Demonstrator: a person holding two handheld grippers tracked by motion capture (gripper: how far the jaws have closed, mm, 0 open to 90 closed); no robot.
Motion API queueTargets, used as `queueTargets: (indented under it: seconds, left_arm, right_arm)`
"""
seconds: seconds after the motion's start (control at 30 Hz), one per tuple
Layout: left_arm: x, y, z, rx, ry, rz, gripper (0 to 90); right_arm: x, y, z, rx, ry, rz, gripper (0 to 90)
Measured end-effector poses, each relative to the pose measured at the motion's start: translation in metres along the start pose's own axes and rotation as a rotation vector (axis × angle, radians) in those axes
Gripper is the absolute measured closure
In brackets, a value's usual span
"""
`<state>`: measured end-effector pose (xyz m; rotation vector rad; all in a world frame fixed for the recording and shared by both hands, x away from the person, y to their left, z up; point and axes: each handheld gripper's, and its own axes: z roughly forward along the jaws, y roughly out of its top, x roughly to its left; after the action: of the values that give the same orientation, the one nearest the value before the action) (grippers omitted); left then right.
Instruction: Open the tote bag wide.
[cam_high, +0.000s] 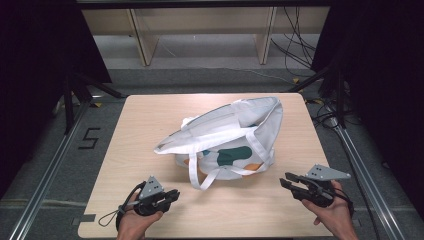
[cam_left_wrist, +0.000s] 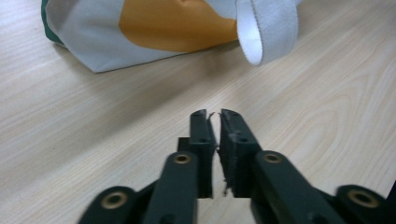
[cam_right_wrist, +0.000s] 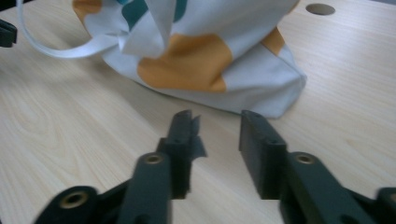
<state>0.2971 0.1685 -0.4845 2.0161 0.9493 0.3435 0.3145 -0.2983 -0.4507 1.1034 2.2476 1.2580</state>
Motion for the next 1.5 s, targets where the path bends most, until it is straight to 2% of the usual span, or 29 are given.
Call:
queueTargets:
  seconds: [0.03, 0.07, 0.1, 0.13, 0.17, 0.2, 0.23, 0.27, 0.3, 0.4, 0.43, 0.5, 0.57, 0.6, 0.63, 0.67, 0.73, 0.87, 0.97, 1.07, 1.1, 1.13, 1.27, 1.3, 1.33, 1.4, 1.43, 1.47, 1.5]
  left_arm:
    - [0.001, 0.001, -0.001, 0.009, -0.010, 0.027, 87.7]
    - [0.001, 0.002, -0.001, 0.006, -0.006, 0.051, 89.0]
    - [0.000, 0.003, -0.002, 0.012, 0.023, 0.048, 89.3]
    - [-0.001, 0.005, -0.002, 0.007, 0.020, 0.064, 89.4]
    - [-0.002, 0.006, 0.000, -0.017, 0.007, 0.047, 89.4]
    - [0.000, 0.008, -0.003, 0.014, 0.009, 0.062, 89.4]
    - [0.000, 0.008, -0.002, 0.002, 0.009, 0.044, 89.4]
    - [0.001, 0.011, -0.002, -0.013, 0.011, 0.042, 89.4]
    - [0.002, 0.012, -0.004, 0.002, 0.014, 0.045, 89.4]
    - [0.006, 0.022, -0.008, 0.004, 0.011, 0.079, 89.3]
    - [0.005, 0.024, -0.008, -0.008, 0.006, 0.051, 89.3]
    - [0.005, 0.029, -0.009, -0.033, -0.001, 0.030, 89.4]
    - [0.007, 0.037, -0.013, -0.021, -0.006, 0.056, 89.3]
    - [0.008, 0.043, -0.014, -0.034, -0.009, 0.075, 89.4]
    - [0.006, 0.048, -0.014, -0.054, -0.010, 0.030, 89.3]
    - [0.009, 0.055, -0.016, -0.054, -0.013, 0.063, 89.3]
    - [0.013, 0.067, -0.017, -0.091, -0.052, 0.014, 89.3]
    - [0.023, 0.093, -0.020, -0.110, -0.025, 0.024, 89.3]
    - [0.029, 0.111, -0.017, -0.107, -0.019, 0.037, 89.3]
    - [0.034, 0.130, -0.011, -0.085, 0.000, 0.059, 89.3]
    - [0.035, 0.134, -0.007, -0.092, 0.000, 0.048, 89.3]
    - [0.038, 0.139, -0.005, -0.071, 0.001, 0.070, 89.3]
    - [0.044, 0.153, 0.010, -0.086, 0.004, 0.038, 89.3]
    - [0.046, 0.156, 0.014, -0.088, 0.012, 0.038, 89.3]
    - [0.050, 0.159, 0.018, -0.069, 0.016, 0.046, 89.3]
    - [0.058, 0.163, 0.030, -0.036, 0.060, 0.061, 89.3]
    - [0.064, 0.163, 0.038, -0.037, 0.080, 0.042, 89.3]
    - [0.072, 0.163, 0.045, -0.015, 0.090, 0.018, 89.3]
    - [0.078, 0.162, 0.050, 0.000, 0.093, 0.014, 89.4]
  right_arm:
    - [0.000, 0.003, 0.000, 0.007, 0.014, 0.002, 76.7]
    - [-0.003, 0.005, 0.000, -0.006, 0.010, -0.047, 78.9]
    - [0.000, 0.008, 0.000, 0.012, 0.021, -0.010, 81.4]
    - [-0.001, 0.011, 0.000, 0.013, 0.028, -0.027, 82.8]
    - [-0.002, 0.014, 0.001, 0.004, 0.025, -0.043, 84.3]
    - [-0.002, 0.018, 0.001, 0.003, 0.035, -0.043, 86.4]
    - [-0.004, 0.021, 0.002, -0.007, 0.047, -0.068, 87.8]
    - [-0.002, 0.024, 0.001, 0.000, 0.042, -0.051, 89.2]
    - [-0.003, 0.030, 0.002, -0.006, 0.055, -0.086, 90.0]
    - [0.000, 0.041, 0.002, -0.008, 0.036, -0.096, 90.0]
    - [-0.001, 0.049, 0.002, 0.001, 0.042, -0.111, 90.0]
    - [0.000, 0.057, 0.003, -0.007, 0.041, -0.113, 90.0]
    - [0.000, 0.066, 0.002, -0.019, 0.056, -0.130, 90.0]
    - [0.001, 0.070, 0.001, -0.017, 0.063, -0.121, 90.0]
    - [0.003, 0.076, 0.000, -0.015, 0.072, -0.117, 90.0]
    - [0.004, 0.083, -0.001, -0.026, 0.077, -0.139, 90.0]
    - [0.007, 0.098, -0.002, -0.053, 0.082, -0.170, 90.0]
    - [0.009, 0.130, -0.002, -0.100, 0.083, -0.218, 90.0]
    - [0.010, 0.155, -0.004, -0.128, 0.075, -0.223, 90.0]
    - [0.009, 0.177, -0.001, -0.121, 0.072, -0.222, 90.0]
    - [0.007, 0.184, 0.001, -0.119, 0.074, -0.240, 90.0]
    - [0.006, 0.190, 0.006, -0.128, 0.053, -0.249, 90.0]
    - [0.003, 0.206, 0.027, -0.041, 0.041, -0.274, 90.0]
    - [0.003, 0.208, 0.032, -0.042, 0.023, -0.282, 90.0]
    - [0.002, 0.210, 0.037, -0.009, 0.030, -0.275, 90.0]
    - [-0.001, 0.209, 0.051, 0.014, 0.018, -0.271, 90.0]
    - [-0.005, 0.208, 0.058, 0.059, 0.015, -0.254, 90.0]
    - [-0.011, 0.205, 0.066, 0.082, 0.002, -0.266, 90.0]
    - [-0.015, 0.202, 0.072, 0.134, -0.015, -0.255, 90.0]
